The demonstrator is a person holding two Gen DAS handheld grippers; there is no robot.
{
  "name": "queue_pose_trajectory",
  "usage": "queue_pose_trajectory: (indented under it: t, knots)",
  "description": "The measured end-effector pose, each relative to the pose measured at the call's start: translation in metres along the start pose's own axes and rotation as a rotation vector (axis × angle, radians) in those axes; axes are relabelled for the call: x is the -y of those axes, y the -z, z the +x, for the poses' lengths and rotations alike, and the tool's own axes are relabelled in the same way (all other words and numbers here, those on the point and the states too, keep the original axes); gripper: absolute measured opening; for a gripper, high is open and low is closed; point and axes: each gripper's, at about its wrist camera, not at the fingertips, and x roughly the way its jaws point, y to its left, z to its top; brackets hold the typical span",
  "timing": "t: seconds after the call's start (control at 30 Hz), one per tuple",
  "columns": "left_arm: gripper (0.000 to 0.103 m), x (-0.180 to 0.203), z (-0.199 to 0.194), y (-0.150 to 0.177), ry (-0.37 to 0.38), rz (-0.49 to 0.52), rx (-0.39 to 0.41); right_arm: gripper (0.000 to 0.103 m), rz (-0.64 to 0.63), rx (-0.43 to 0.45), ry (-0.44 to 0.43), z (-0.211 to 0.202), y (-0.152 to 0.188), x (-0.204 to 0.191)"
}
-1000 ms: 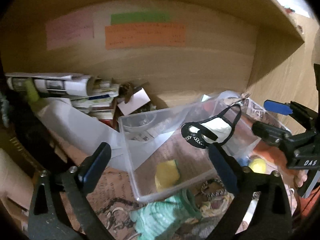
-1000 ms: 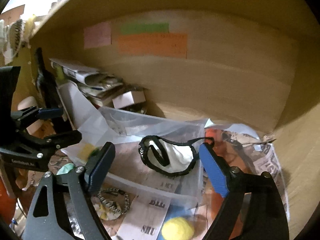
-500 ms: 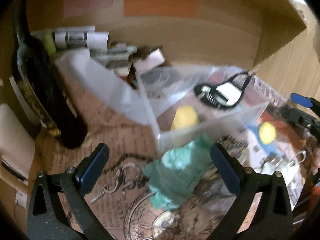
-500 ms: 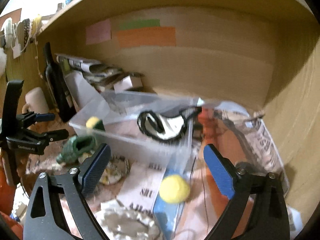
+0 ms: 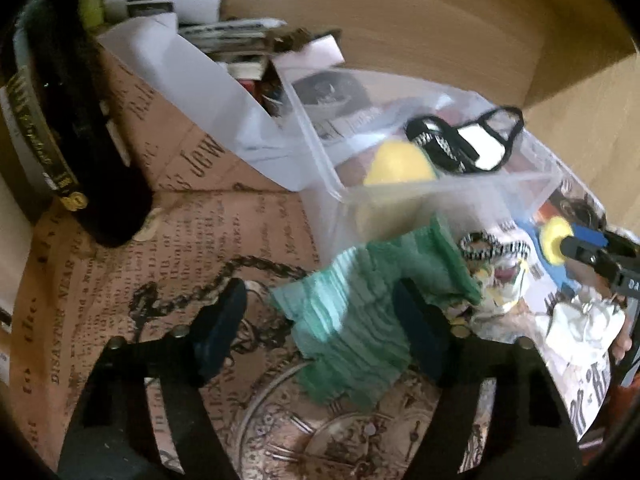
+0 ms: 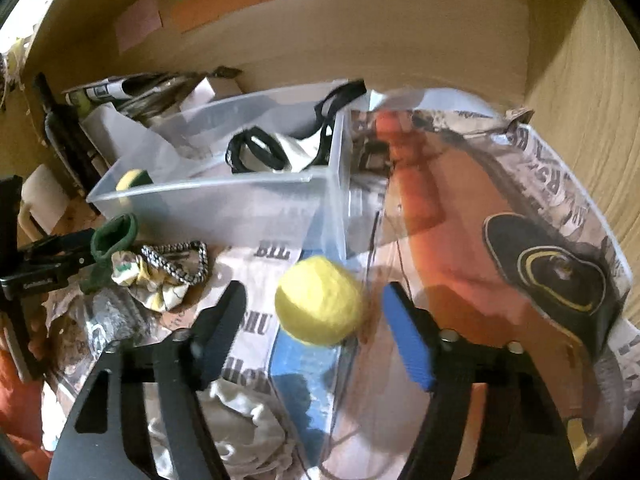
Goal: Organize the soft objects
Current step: 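Grasp the green glove with the left tool while the right tool grasps the yellow ball, then release the glove into the clear box with the left tool while the right tool releases the ball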
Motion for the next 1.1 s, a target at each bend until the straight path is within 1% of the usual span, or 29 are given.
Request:
queue_pose_trajectory:
  t: [0.03, 0.07, 0.13, 0.17, 0.23, 0.27, 0.33, 0.37, 0.4, 0.53, 0.73, 0.83, 0.93, 1.03, 1.1]
  knots:
    - [0.061, 0.002, 0.002, 0.001, -0.023, 0.014, -0.027, 0.05, -0.006, -0.009, -0.002, 0.002, 0.001, -0.001]
    - [0.059, 0.003, 0.004, 0.001, -0.021, 0.023, -0.036, 0.043, -0.012, -0.016, -0.004, 0.004, 0.002, -0.002]
    - [0.054, 0.006, 0.002, 0.002, -0.036, 0.028, -0.028, 0.043, -0.019, -0.007, -0.002, 0.003, 0.003, -0.004]
    - [0.052, 0.006, 0.0, 0.003, -0.032, 0.027, -0.026, 0.042, -0.023, -0.001, -0.002, 0.001, 0.003, -0.004]
    - [0.045, 0.008, -0.003, 0.005, -0.033, 0.029, -0.022, 0.042, -0.026, 0.019, -0.002, -0.003, 0.002, -0.005]
    - [0.043, 0.009, -0.004, 0.006, -0.035, 0.03, -0.018, 0.042, -0.028, 0.031, 0.0, -0.007, 0.002, -0.006]
    - [0.032, 0.011, -0.007, 0.008, -0.037, 0.031, -0.013, 0.042, -0.03, 0.052, 0.001, -0.013, 0.0, -0.007]
    - [0.029, 0.011, -0.008, 0.008, -0.035, 0.033, -0.014, 0.042, -0.031, 0.061, 0.001, -0.016, -0.001, -0.008]
    - [0.024, 0.011, -0.01, 0.009, -0.031, 0.032, -0.013, 0.042, -0.032, 0.072, -0.001, -0.019, -0.002, -0.008]
    - [0.02, 0.01, -0.021, 0.011, -0.026, 0.02, 0.006, 0.042, -0.038, 0.118, -0.003, -0.035, -0.008, -0.012]
    - [0.019, 0.013, -0.059, 0.006, -0.036, 0.026, 0.105, 0.042, -0.055, 0.194, -0.008, -0.057, -0.019, -0.02]
    - [0.019, 0.015, -0.081, -0.002, -0.036, 0.032, 0.173, 0.042, -0.057, 0.232, -0.021, -0.066, -0.024, -0.024]
    - [0.019, 0.018, -0.094, -0.013, -0.031, 0.04, 0.226, 0.042, -0.06, 0.264, -0.04, -0.073, -0.032, -0.028]
    - [0.019, 0.022, -0.103, -0.028, -0.021, 0.047, 0.277, 0.042, -0.064, 0.294, -0.068, -0.076, -0.04, -0.034]
    - [0.019, 0.026, -0.105, -0.038, -0.01, 0.049, 0.296, 0.042, -0.073, 0.314, -0.087, -0.078, -0.047, -0.039]
